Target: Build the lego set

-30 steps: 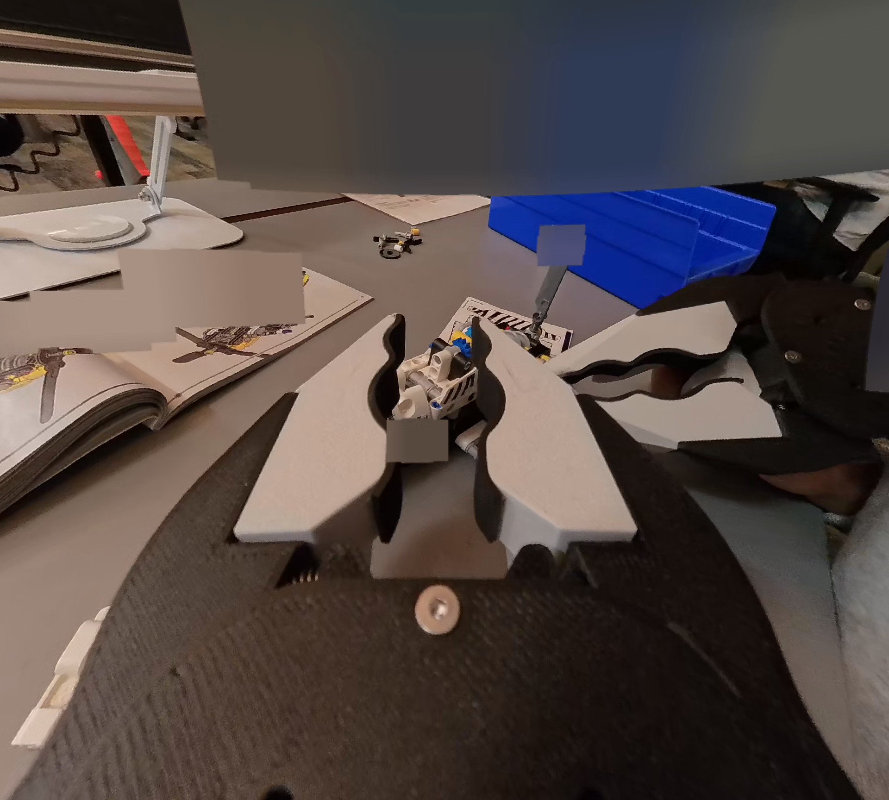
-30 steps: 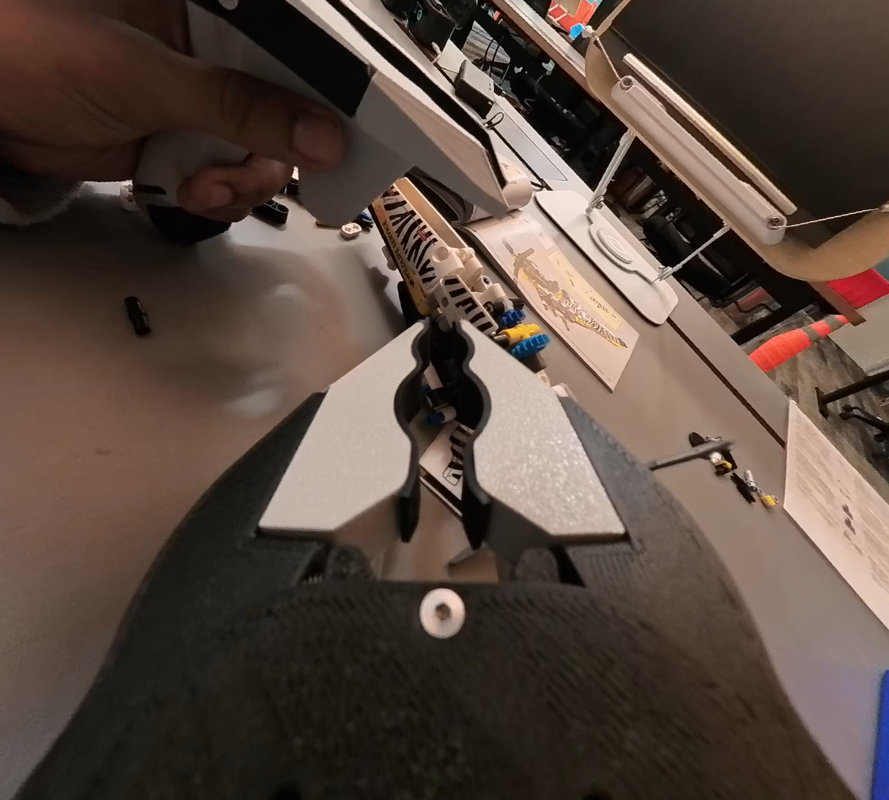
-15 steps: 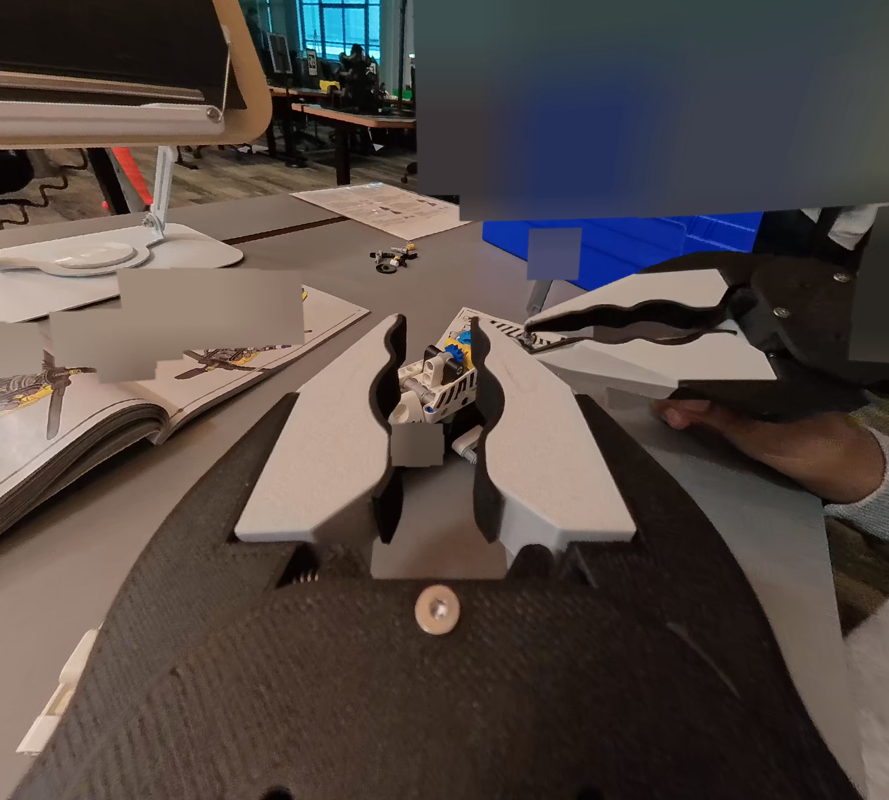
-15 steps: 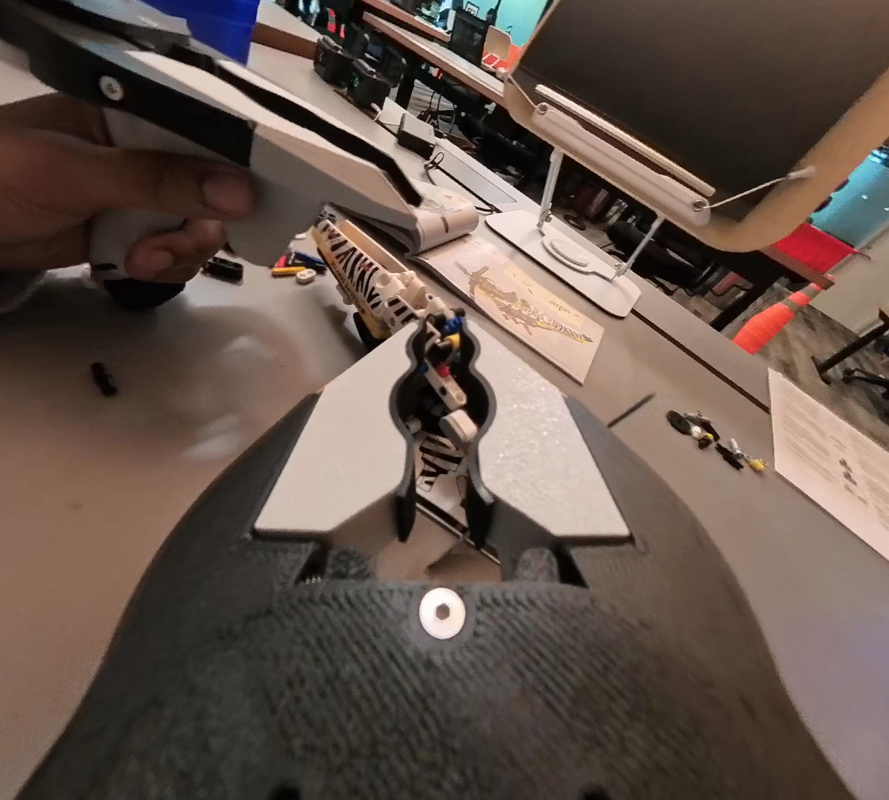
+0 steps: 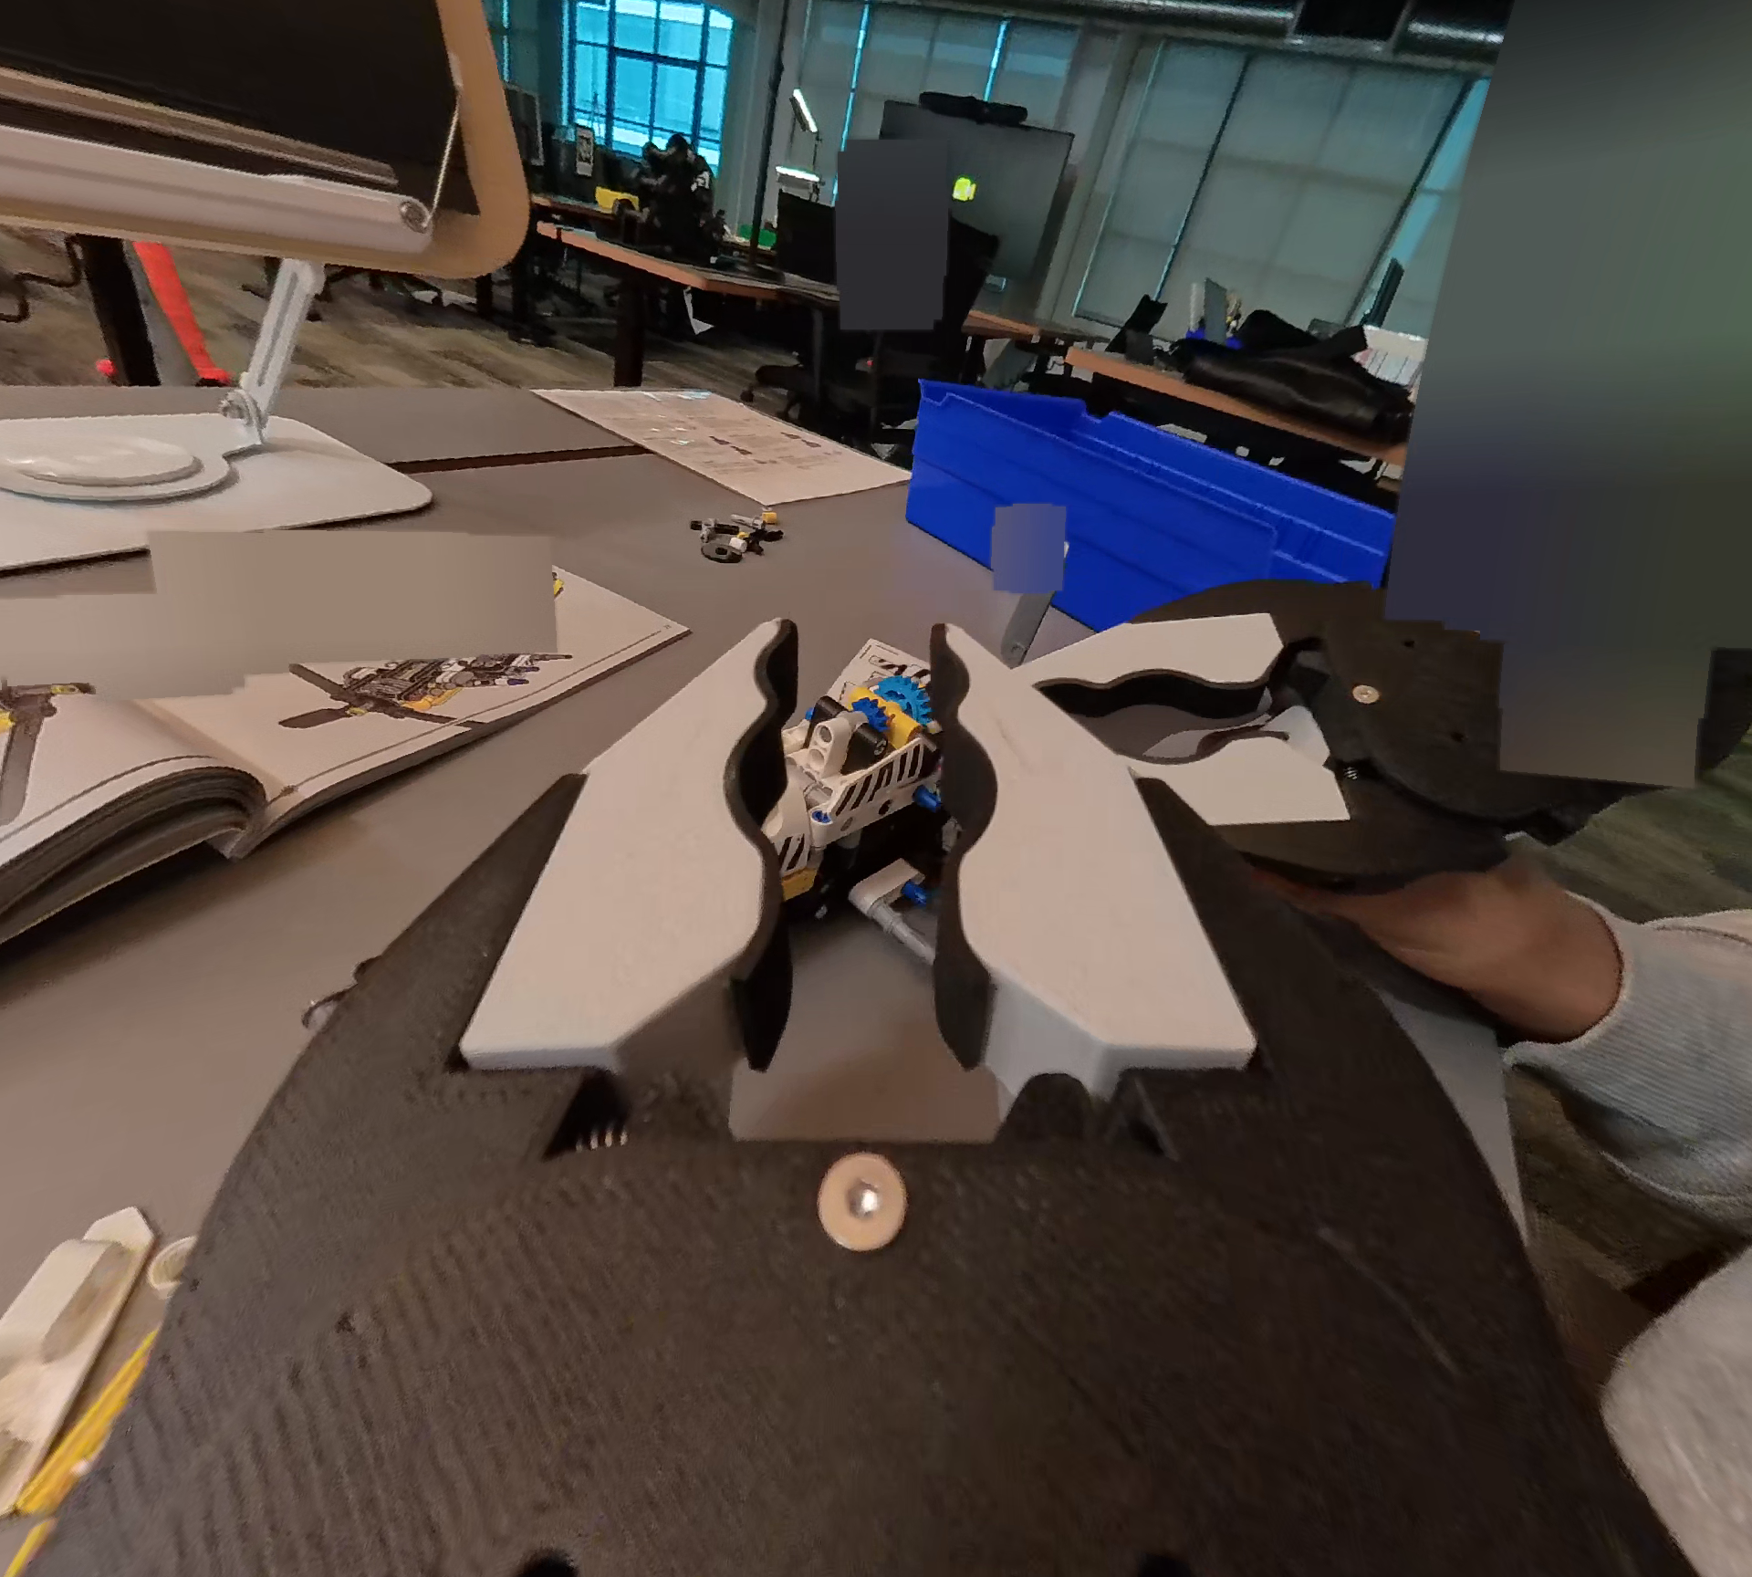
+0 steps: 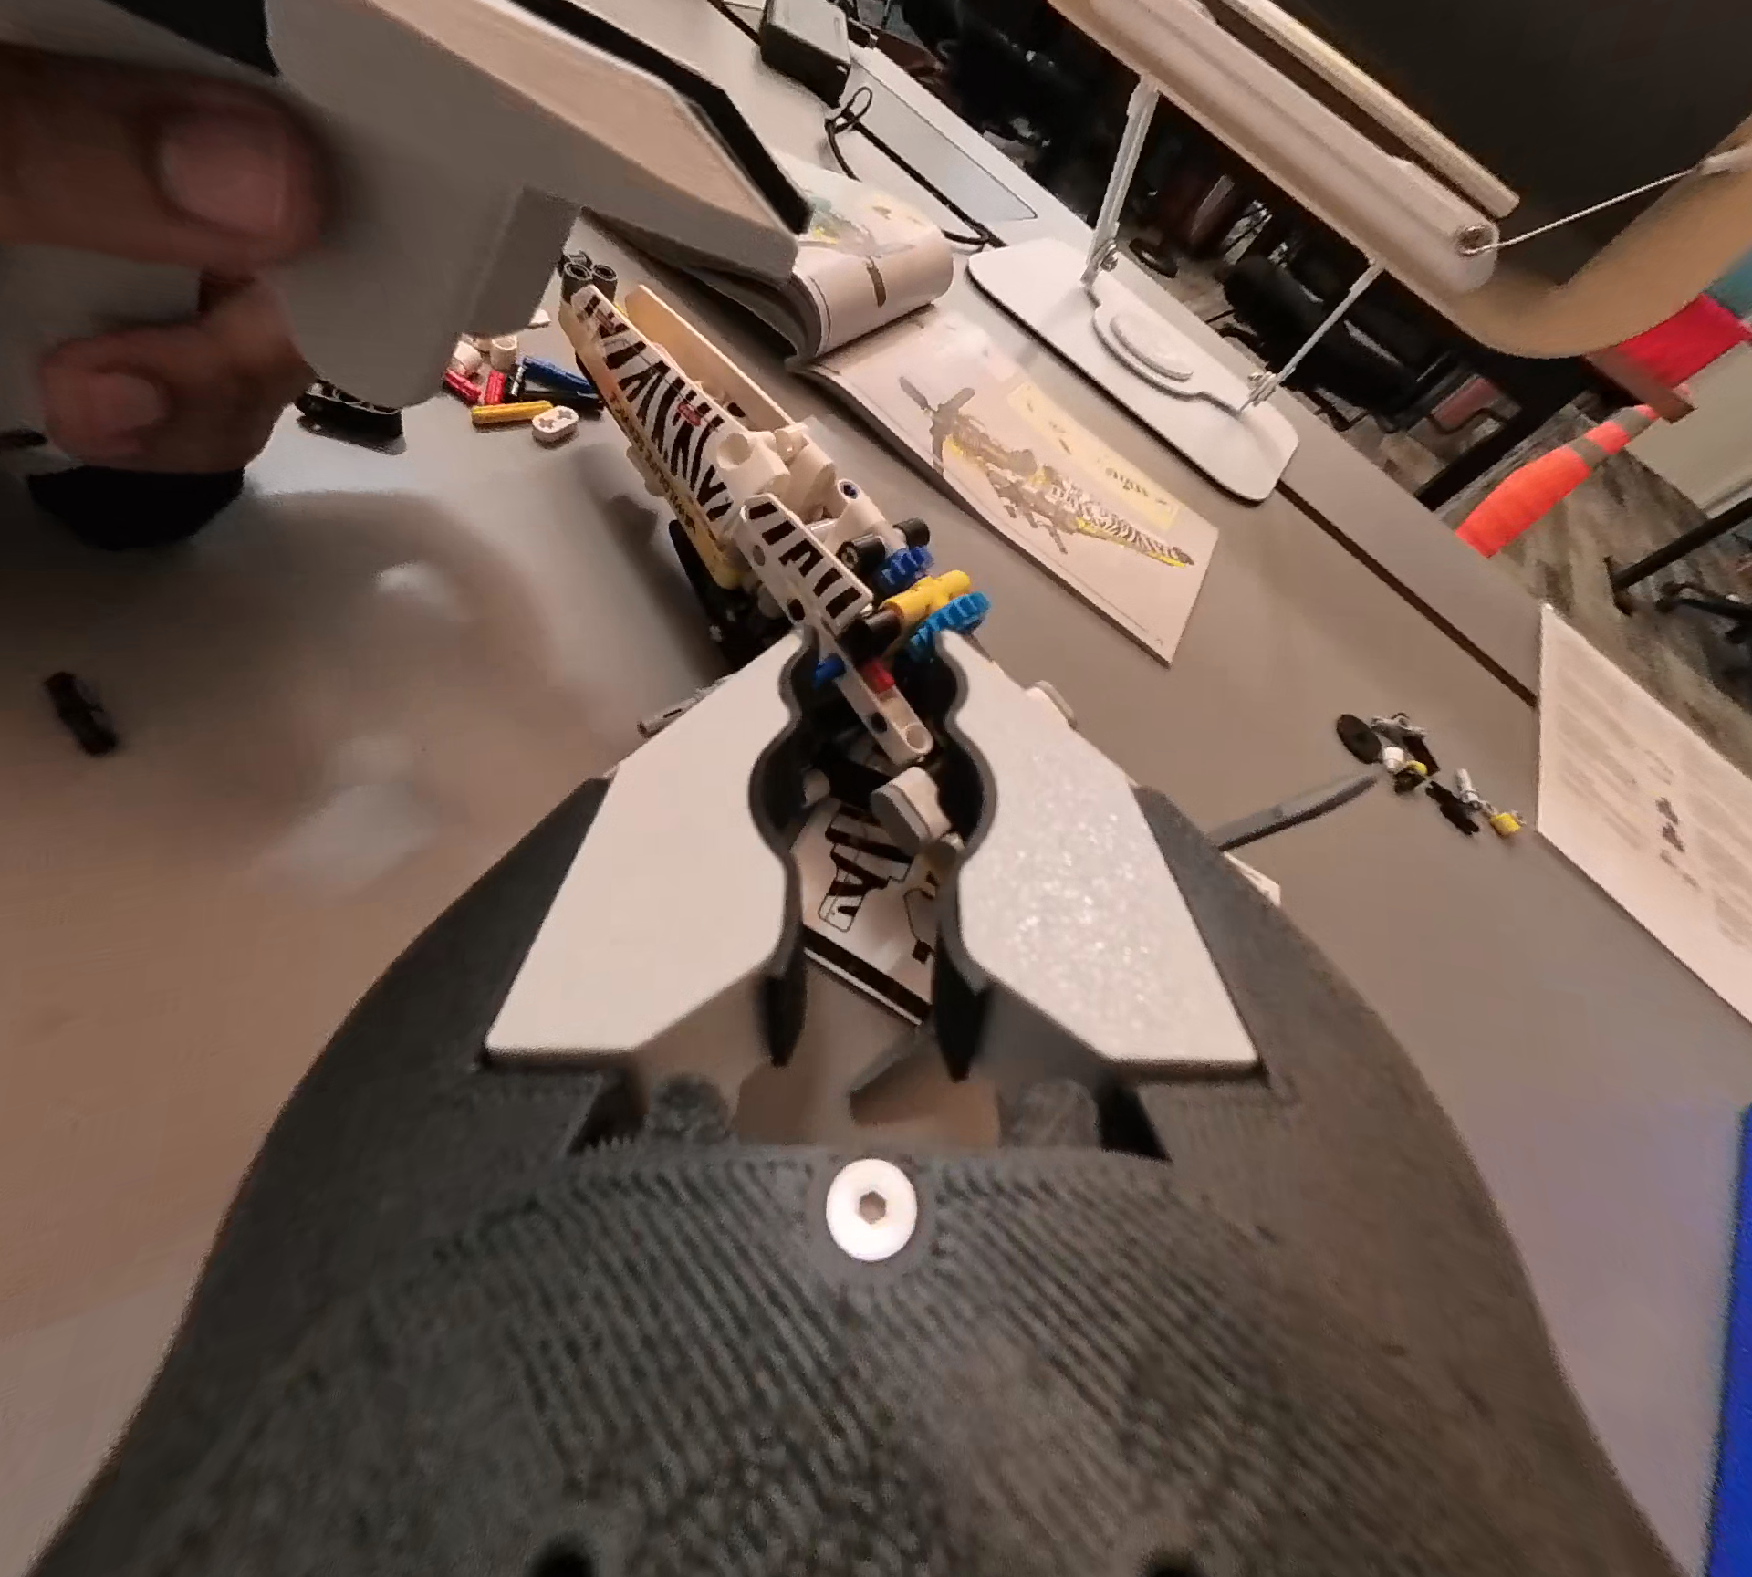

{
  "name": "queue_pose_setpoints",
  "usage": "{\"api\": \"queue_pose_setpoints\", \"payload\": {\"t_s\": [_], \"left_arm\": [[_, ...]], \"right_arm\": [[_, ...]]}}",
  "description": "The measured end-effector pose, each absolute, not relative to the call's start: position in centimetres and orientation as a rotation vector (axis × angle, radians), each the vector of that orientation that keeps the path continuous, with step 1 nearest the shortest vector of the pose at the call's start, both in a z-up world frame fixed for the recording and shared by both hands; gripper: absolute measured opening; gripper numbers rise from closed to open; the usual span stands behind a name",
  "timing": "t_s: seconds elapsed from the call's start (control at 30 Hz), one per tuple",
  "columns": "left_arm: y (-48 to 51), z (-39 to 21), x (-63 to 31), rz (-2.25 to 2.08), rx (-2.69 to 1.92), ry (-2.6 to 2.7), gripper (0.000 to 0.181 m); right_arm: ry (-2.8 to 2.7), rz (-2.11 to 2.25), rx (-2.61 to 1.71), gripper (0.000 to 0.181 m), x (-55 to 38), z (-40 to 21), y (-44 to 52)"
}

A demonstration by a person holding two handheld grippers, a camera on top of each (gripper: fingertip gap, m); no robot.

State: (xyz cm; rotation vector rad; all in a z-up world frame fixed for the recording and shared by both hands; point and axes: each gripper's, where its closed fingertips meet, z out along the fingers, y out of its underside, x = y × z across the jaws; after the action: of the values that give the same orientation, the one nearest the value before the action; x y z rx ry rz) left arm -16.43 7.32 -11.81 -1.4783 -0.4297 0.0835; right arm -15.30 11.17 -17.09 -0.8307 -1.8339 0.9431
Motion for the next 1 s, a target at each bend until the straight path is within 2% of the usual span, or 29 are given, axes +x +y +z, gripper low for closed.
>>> {"api": "queue_pose_setpoints", "payload": {"t_s": [0.23, 1.0], "left_arm": [[7.28, -11.85, -16.46, 0.019, -1.455, -0.456, 0.027], [7.12, -11.84, -16.67, 0.001, -1.441, -0.468, 0.027]], "right_arm": [[-1.813, 0.951, -0.804, 0.003, -15.2, -16.76, 11.25], [-1.795, 0.986, -0.794, 0.0, -15.19, -16.39, 11.31]]}}
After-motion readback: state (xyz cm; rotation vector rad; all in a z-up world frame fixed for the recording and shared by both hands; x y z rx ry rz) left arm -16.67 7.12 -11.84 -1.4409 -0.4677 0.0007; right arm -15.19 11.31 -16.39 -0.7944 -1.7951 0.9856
